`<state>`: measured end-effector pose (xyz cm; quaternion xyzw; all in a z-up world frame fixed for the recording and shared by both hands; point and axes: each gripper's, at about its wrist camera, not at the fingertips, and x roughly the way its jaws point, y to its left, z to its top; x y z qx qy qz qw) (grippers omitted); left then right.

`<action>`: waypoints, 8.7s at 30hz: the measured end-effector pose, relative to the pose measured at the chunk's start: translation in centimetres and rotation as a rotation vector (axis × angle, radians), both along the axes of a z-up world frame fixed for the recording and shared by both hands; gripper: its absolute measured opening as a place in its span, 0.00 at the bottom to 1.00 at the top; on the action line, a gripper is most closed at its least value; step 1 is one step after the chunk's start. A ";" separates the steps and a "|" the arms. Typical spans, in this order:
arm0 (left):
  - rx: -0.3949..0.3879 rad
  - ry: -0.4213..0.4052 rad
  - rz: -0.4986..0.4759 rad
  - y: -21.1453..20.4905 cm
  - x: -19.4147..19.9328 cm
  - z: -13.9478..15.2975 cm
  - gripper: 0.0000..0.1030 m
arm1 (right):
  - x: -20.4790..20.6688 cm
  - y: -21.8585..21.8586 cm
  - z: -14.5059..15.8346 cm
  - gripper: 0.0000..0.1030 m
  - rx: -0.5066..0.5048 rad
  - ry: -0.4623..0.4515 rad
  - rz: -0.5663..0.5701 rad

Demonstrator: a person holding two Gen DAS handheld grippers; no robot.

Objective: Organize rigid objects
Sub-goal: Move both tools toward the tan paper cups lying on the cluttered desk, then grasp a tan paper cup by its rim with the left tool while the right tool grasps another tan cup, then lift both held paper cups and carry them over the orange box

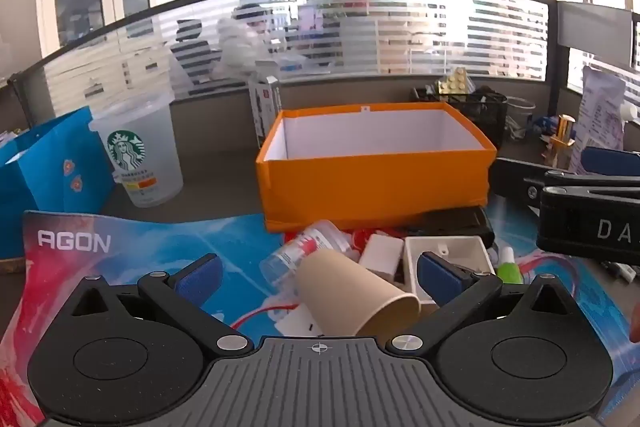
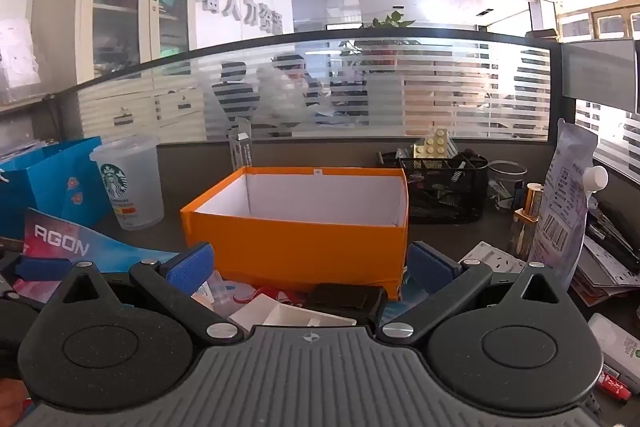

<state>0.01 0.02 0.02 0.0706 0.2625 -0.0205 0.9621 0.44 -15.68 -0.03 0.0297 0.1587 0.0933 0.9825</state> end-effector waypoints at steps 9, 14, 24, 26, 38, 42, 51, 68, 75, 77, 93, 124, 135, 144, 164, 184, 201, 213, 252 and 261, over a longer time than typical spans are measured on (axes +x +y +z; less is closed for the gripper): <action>0.046 0.070 0.103 -0.9 -0.1 -0.4 1.00 | -0.1 0.5 -0.1 1.00 0.013 0.005 0.011; 0.008 0.038 0.059 0.5 -1.0 -0.3 1.00 | 0.2 -0.3 -0.3 1.00 0.007 0.006 0.002; -0.089 -0.054 0.130 1.9 -1.6 -0.1 1.00 | -0.1 0.0 -0.2 1.00 -0.030 -0.012 -0.029; -0.102 -0.008 0.112 2.2 -1.4 -0.2 1.00 | -0.2 0.1 -0.2 1.00 -0.050 -0.017 -0.034; 0.006 0.015 0.055 1.2 -2.1 -0.5 1.00 | -0.3 0.6 -0.4 1.00 -0.094 -0.020 -0.033; -0.022 0.027 0.053 1.5 -2.0 -0.4 1.00 | -0.5 0.5 -0.2 1.00 -0.090 -0.030 -0.032; -0.104 0.112 0.077 2.8 -1.3 -0.6 1.00 | -0.7 0.7 -0.1 1.00 -0.091 -0.036 -0.021; -0.140 0.117 0.065 3.2 -1.4 -0.6 1.00 | -0.9 1.0 -0.1 1.00 -0.099 -0.038 -0.016; -0.119 0.121 0.074 3.7 -1.3 -1.0 1.00 | -0.9 1.0 -0.1 1.00 -0.103 -0.037 -0.015; -0.124 0.120 0.086 4.4 -1.3 -1.1 1.00 | -0.8 0.9 -0.2 1.00 -0.104 -0.036 -0.009; -0.232 0.156 0.012 3.0 1.6 -2.5 1.00 | -5.4 1.0 -3.9 1.00 -0.285 0.054 0.159; -0.211 0.284 0.053 0.2 9.0 -8.5 1.00 | -3.1 3.8 -11.6 0.85 -0.185 0.119 0.196; -0.155 0.200 -0.020 0.6 6.8 -8.4 0.14 | -3.4 3.3 -11.3 0.83 -0.180 0.071 0.197; -0.180 0.109 -0.021 2.2 5.1 -6.9 0.02 | -4.2 3.1 -10.4 0.81 -0.204 -0.012 0.176; -0.233 0.016 -0.066 3.4 3.9 -2.8 0.02 | -4.4 3.2 -8.3 0.80 -0.320 -0.173 0.101; -0.220 -0.078 -0.055 4.9 3.9 1.3 0.02 | -3.4 4.7 -4.8 0.80 -0.345 -0.252 0.108; -0.225 -0.133 -0.058 6.1 5.1 3.8 0.02 | -1.4 5.5 -2.8 0.80 -0.354 -0.287 0.098; -0.230 -0.150 -0.057 6.4 5.8 4.5 0.02 | -0.4 5.8 -2.2 0.80 -0.348 -0.300 0.086; -0.168 -0.243 -0.098 3.3 12.9 7.0 0.03 | 9.6 4.3 1.5 0.80 -0.265 -0.284 0.038; -0.140 -0.231 -0.075 2.9 15.7 6.0 0.03 | 13.9 3.6 1.9 0.80 -0.234 -0.200 0.028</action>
